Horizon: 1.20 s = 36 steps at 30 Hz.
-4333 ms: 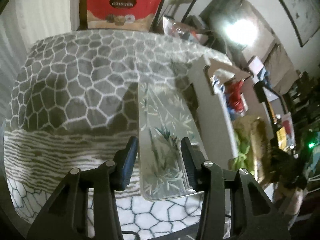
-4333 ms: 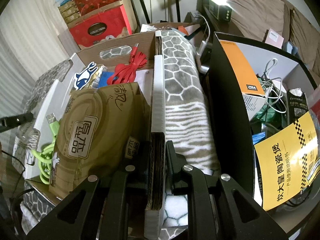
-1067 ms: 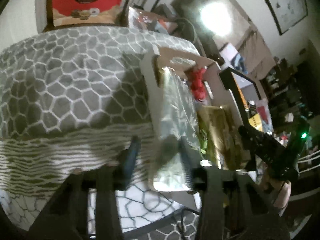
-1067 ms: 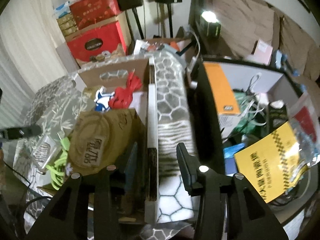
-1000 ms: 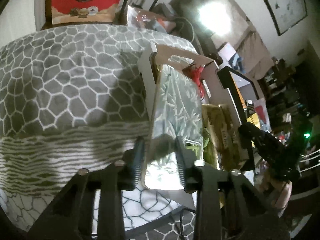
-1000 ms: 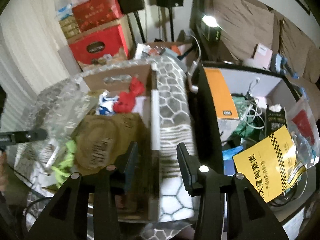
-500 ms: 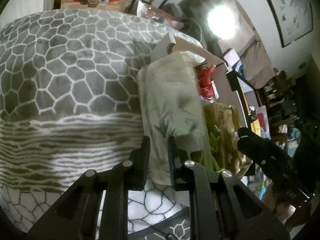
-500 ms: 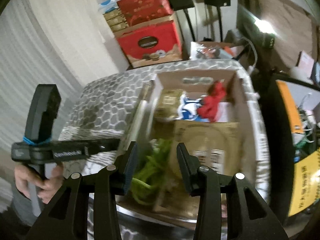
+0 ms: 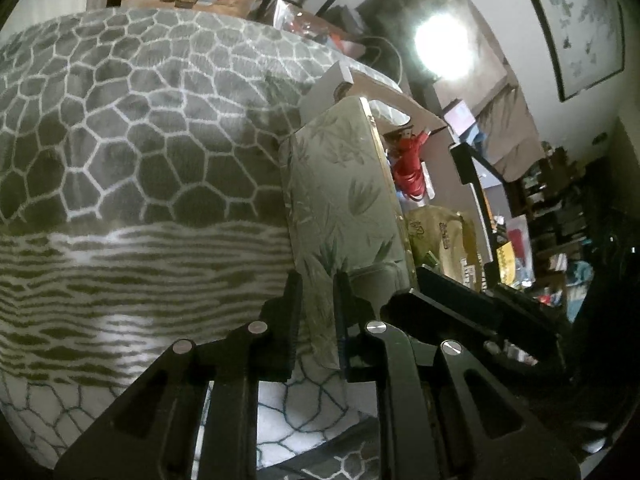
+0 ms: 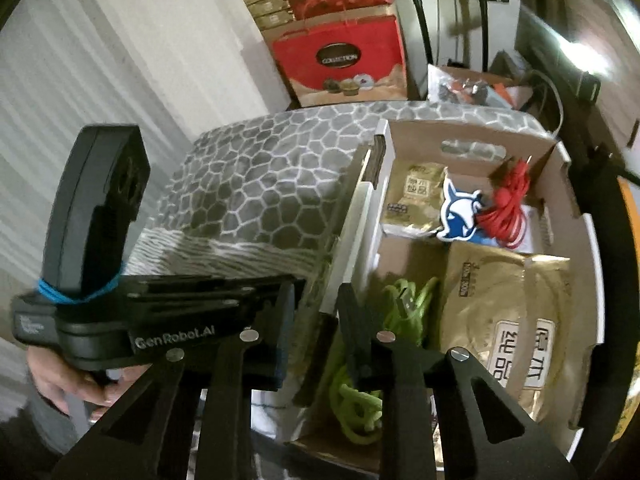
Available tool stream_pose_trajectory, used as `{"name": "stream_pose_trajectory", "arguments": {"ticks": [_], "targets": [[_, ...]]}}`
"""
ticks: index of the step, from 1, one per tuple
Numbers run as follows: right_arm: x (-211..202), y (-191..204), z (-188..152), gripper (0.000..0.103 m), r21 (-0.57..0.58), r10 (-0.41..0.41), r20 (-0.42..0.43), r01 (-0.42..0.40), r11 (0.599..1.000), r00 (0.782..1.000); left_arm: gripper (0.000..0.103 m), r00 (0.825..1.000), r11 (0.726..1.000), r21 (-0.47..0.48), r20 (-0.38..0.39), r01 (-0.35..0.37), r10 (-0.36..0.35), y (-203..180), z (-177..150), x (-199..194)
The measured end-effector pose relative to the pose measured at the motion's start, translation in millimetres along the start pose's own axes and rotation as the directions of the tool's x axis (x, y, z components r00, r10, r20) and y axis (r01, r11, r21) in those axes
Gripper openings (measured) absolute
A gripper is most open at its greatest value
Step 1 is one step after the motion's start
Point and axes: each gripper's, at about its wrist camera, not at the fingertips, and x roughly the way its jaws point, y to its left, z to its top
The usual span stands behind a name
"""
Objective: Organize objects
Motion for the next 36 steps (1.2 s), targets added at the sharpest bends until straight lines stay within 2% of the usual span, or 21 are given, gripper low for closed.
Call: {"name": "stream_pose_trajectory", "arguments": {"ticks": [3, 5, 17, 19, 22, 28, 29, 30, 32, 36], "targets": [[-3, 3, -2, 0.015, -0.013, -0.001, 0.002, 0.001, 1.000, 1.000, 0.012, 1.000, 0.999, -0.026, -0.005, 0.030, -0.030, 4, -1, 1], [-5, 4, -5, 0.015, -0.012, 0.033, -0.007, -0.033, 0.999, 0.999, 0.012, 0.998, 0.997, -0.048, -0.019, 0.062, -0.063, 8, -2, 2], [22, 9, -11, 0.014, 0.024, 0.135, -0.076, -0.133, 0.991, 0.988, 0.011, 0.992, 0.983, -0.134, -0.009, 0.127, -0.129, 29, -1, 1], [26, 7, -11, 0.012, 0.045, 0.187, -0.074, -0.184, 0.982, 0.980, 0.013, 0.992, 0.982, -0.141, 0.004, 0.124, -0.125, 32, 0, -2], [34, -2, -10, 0.011, 0.111, 0.289, -0.071, -0.280, 0.953, 0.955, 0.024, 0.988, 0.971, -0.183, 0.014, 0.151, -0.151, 41, 3, -4], [31, -11, -8, 0.011, 0.184, 0.411, -0.018, -0.401, 0.897, 0.911, 0.036, 0.979, 0.946, -0.253, 0.030, 0.202, -0.201, 57, 7, -2], [28, -12, -7, 0.010, 0.196, 0.430, -0.004, -0.421, 0.886, 0.903, 0.041, 0.976, 0.941, -0.262, 0.035, 0.215, -0.213, 59, 8, -2], [23, -15, -6, 0.010, 0.209, 0.447, 0.014, -0.440, 0.874, 0.895, 0.046, 0.973, 0.935, -0.270, 0.040, 0.228, -0.226, 60, 8, -2], [16, -21, -2, 0.010, 0.234, 0.468, 0.047, -0.465, 0.854, 0.883, 0.049, 0.968, 0.928, -0.279, 0.046, 0.248, -0.245, 60, 9, -2], [-2, -38, 7, 0.010, 0.287, 0.460, 0.129, -0.477, 0.831, 0.879, 0.053, 0.956, 0.919, -0.267, 0.026, 0.289, -0.293, 52, 10, 2]]}}
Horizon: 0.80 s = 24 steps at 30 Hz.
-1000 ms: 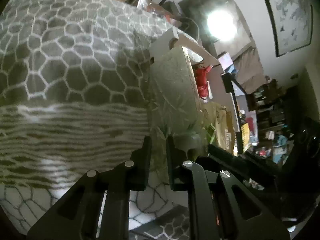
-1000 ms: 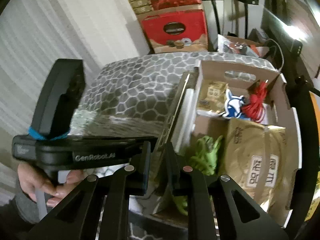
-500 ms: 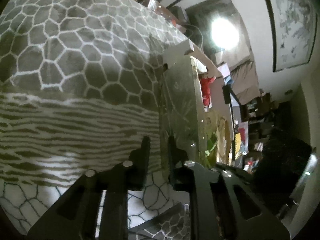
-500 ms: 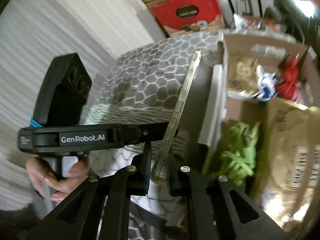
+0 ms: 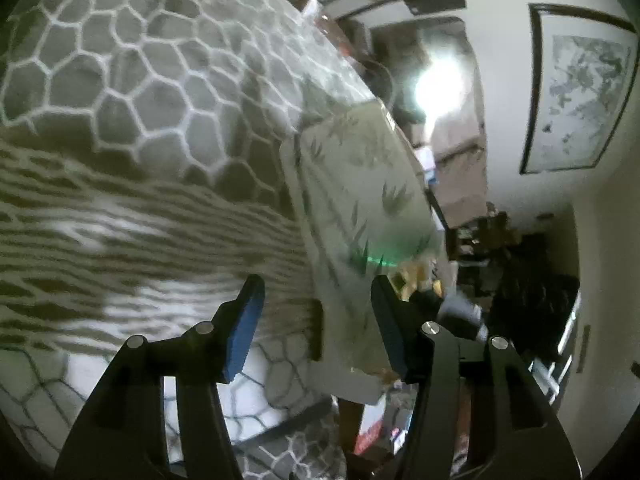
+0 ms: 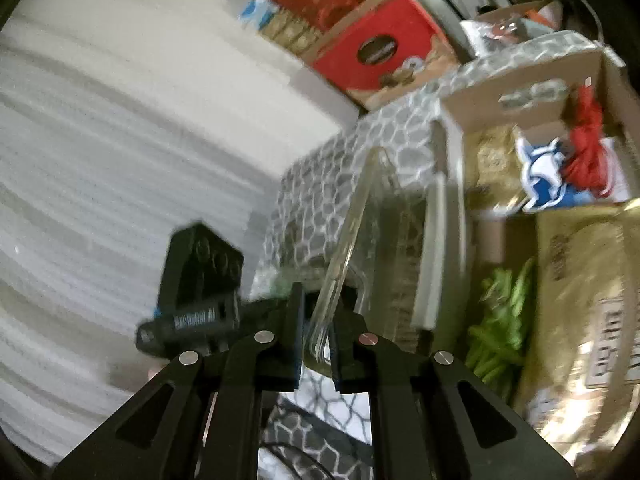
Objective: Organize objects
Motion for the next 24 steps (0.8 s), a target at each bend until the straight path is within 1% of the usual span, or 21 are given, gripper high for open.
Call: {"name": "stream_pose_trajectory", "arguments": {"ticks": [2, 5, 7, 10, 13, 15, 16, 18, 19, 22, 24], "targets": [[-9, -1, 4, 0.010, 0.014, -0.003, 0.027, 0.002, 1.000, 1.000, 0.053, 1.000, 1.000, 0.009, -0.015, 0.010, -0.010, -6, -1, 6], [-15, -6, 7, 0.010, 0.047, 0.006, 0.045, -0.008, 0.999, 0.999, 0.053, 0.998, 0.998, 0.019, -0.037, 0.053, -0.052, -15, -3, 18], [-22, -10, 8, 0.010, 0.064, -0.016, 0.068, 0.012, 0.998, 0.998, 0.053, 0.998, 0.998, 0.018, -0.027, 0.065, -0.065, -20, -2, 21], [-35, -22, 12, 0.010, 0.110, -0.006, 0.098, -0.005, 0.994, 0.995, 0.053, 0.995, 0.995, 0.016, -0.033, 0.098, -0.098, -28, 4, 28], [-48, -30, 13, 0.011, 0.117, -0.048, 0.121, 0.033, 0.993, 0.991, 0.053, 0.992, 0.993, 0.026, -0.048, 0.119, -0.117, -37, 6, 34], [-54, -35, 13, 0.011, 0.117, -0.069, 0.131, 0.053, 0.992, 0.989, 0.053, 0.991, 0.991, 0.049, -0.052, 0.128, -0.125, -46, 8, 38], [-57, -36, 11, 0.012, 0.117, -0.079, 0.130, 0.064, 0.991, 0.988, 0.053, 0.991, 0.990, 0.061, -0.054, 0.126, -0.123, -50, 8, 39], [-58, -40, 9, 0.013, 0.112, -0.112, 0.128, 0.098, 0.989, 0.985, 0.051, 0.997, 0.993, 0.094, -0.045, 0.066, -0.062, -58, 8, 42], [-59, -41, 7, 0.013, 0.108, -0.133, 0.123, 0.120, 0.987, 0.983, 0.051, 0.998, 0.993, 0.105, -0.041, 0.050, -0.046, -60, 7, 42], [-59, -43, 0, 0.014, 0.073, -0.200, 0.095, 0.194, 0.978, 0.975, 0.050, 0.999, 0.992, 0.121, -0.023, 0.027, -0.024, -66, 6, 40], [-55, -41, -3, 0.015, 0.032, -0.261, 0.086, 0.259, 0.965, 0.961, 0.043, 1.000, 0.989, 0.145, -0.015, -0.011, 0.013, -70, 5, 40]]}}
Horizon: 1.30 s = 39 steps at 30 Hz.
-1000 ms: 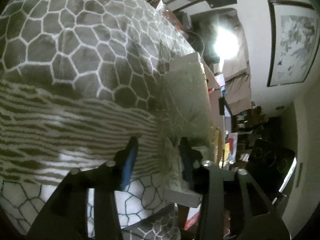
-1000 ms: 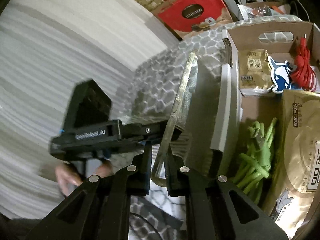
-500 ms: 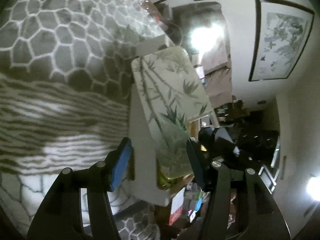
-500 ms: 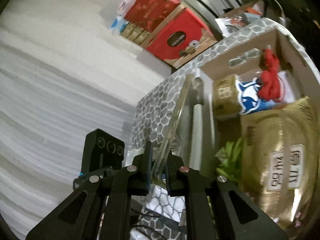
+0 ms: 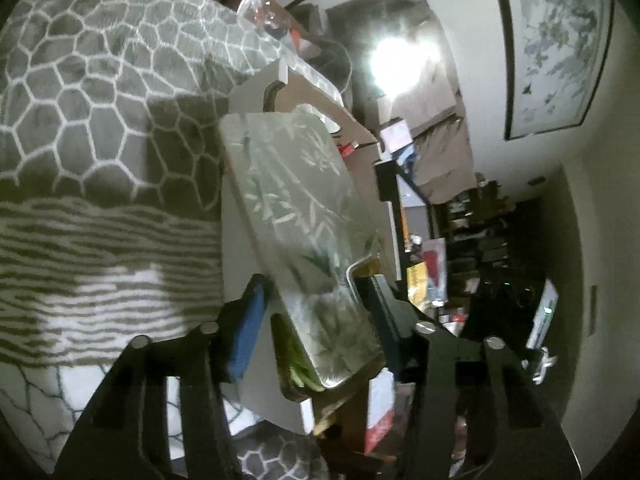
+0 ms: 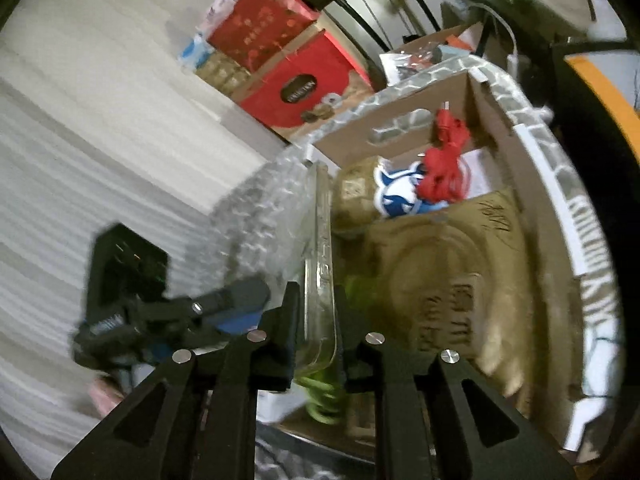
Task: Organize objects
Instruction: 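Lower the glass plate with the left tool into the box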
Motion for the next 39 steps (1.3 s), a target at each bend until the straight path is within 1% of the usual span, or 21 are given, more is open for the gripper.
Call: {"name": "stream_pose_trajectory", "arguments": {"ticks": [2, 5, 7, 9, 13, 16, 20, 24, 28, 29, 32, 33, 35, 37, 39], "targets": [[4, 3, -1, 0.016, -0.034, -0.035, -0.002, 0.035, 0.999, 0.999, 0.040, 0.999, 0.999, 0.033, 0.017, -0.035, 0.034, -3, -5, -4], [8, 9, -4, 0.016, -0.096, -0.093, 0.007, 0.093, 0.991, 0.996, 0.039, 0.997, 0.994, 0.089, 0.051, -0.063, 0.058, -14, -12, -11], [8, 13, -6, 0.015, -0.133, -0.126, 0.019, 0.127, 0.983, 0.992, 0.039, 0.996, 0.990, 0.120, 0.067, -0.067, 0.060, -23, -14, -15], [7, 15, -7, 0.014, -0.143, -0.129, 0.023, 0.131, 0.981, 0.991, 0.039, 0.996, 0.987, 0.146, 0.071, -0.066, 0.056, -32, -14, -18], [-2, 13, -4, 0.014, -0.133, -0.125, 0.043, 0.130, 0.983, 0.991, 0.039, 0.996, 0.982, 0.172, 0.056, -0.084, 0.076, -50, -7, -13], [-12, 7, 1, 0.014, -0.122, -0.139, 0.066, 0.146, 0.982, 0.988, 0.039, 0.996, 0.977, 0.195, 0.032, -0.091, 0.087, -60, -1, 0], [-22, -10, 12, 0.014, -0.092, -0.159, 0.076, 0.166, 0.982, 0.984, 0.039, 0.995, 0.977, 0.190, -0.017, -0.094, 0.099, -71, 8, 27], [-24, -25, 22, 0.014, -0.079, -0.189, 0.069, 0.194, 0.978, 0.980, 0.039, 0.992, 0.974, 0.197, -0.041, -0.113, 0.123, -75, 12, 48], [-16, -43, 27, 0.014, -0.059, -0.227, 0.046, 0.229, 0.972, 0.973, 0.039, 0.984, 0.966, 0.207, -0.059, -0.153, 0.169, -80, 19, 68], [-13, -48, 28, 0.014, -0.050, -0.234, 0.037, 0.236, 0.971, 0.972, 0.039, 0.980, 0.962, 0.211, -0.066, -0.172, 0.189, -80, 21, 73], [-5, -58, 28, 0.013, -0.039, -0.240, 0.018, 0.240, 0.970, 0.971, 0.039, 0.974, 0.958, 0.207, -0.071, -0.198, 0.216, -80, 24, 81], [-6, -59, 28, 0.012, -0.042, -0.245, 0.023, 0.246, 0.968, 0.969, 0.039, 0.972, 0.957, 0.207, -0.072, -0.205, 0.223, -80, 24, 81], [-6, -58, 28, 0.012, -0.050, -0.253, 0.023, 0.254, 0.966, 0.967, 0.034, 0.963, 0.947, 0.214, -0.073, -0.240, 0.260, -82, 22, 82], [-7, -57, 27, 0.013, -0.060, -0.276, 0.026, 0.277, 0.959, 0.961, 0.034, 0.958, 0.942, 0.218, -0.080, -0.254, 0.277, -82, 19, 82], [-8, -53, 27, 0.017, -0.091, -0.314, 0.039, 0.316, 0.944, 0.949, 0.034, 0.952, 0.933, 0.233, -0.071, -0.276, 0.299, -85, 15, 81]]}}
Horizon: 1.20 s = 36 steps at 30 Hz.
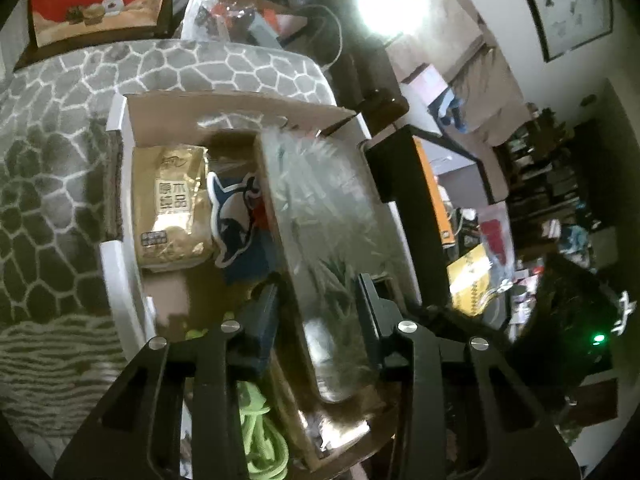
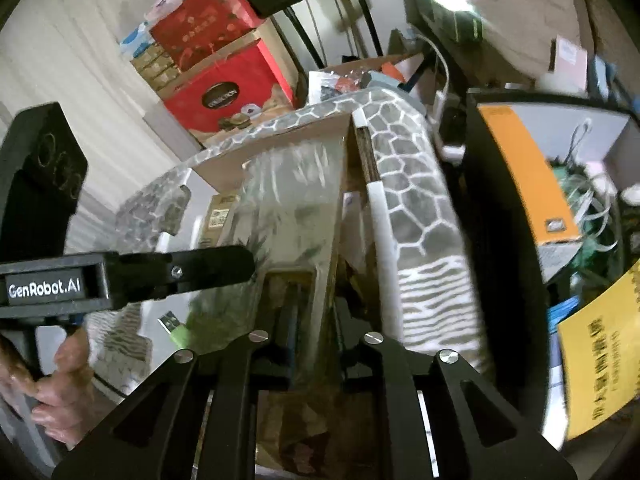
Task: Organize objects
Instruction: 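Lower the glass plate with the left tool into the box, then open the left tool and release the plate inside the box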
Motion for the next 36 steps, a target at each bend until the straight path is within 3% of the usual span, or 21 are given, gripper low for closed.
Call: {"name": "stream_pose_trajectory", "arguments": {"ticks": [8, 21, 28, 36], "targets": [[-16, 6, -2, 0.030, -0.051, -0.086, 0.044, 0.088, 0.995, 0.995, 0.035, 1.000, 1.000, 0.009, 0.004, -0.018, 0.018, -1, -6, 0], [-51, -10, -7, 0.030, -0.023, -0.084, 0.100, 0.087, 0.996, 0.991, 0.051, 0.997, 0.998, 0.055, 0.069, -0.028, 0.024, -3, -20, -37], [-40, -25, -7, 0.030, 0.004, -0.115, 0.069, 0.115, 0.993, 0.991, 0.052, 0.978, 0.983, 0.086, 0.145, -0.163, 0.149, 6, -25, -66], [-24, -25, -3, 0.030, 0.000, -0.119, 0.041, 0.119, 0.993, 0.992, 0.052, 0.975, 0.979, 0.034, 0.102, -0.202, 0.197, 38, -31, -52]]}}
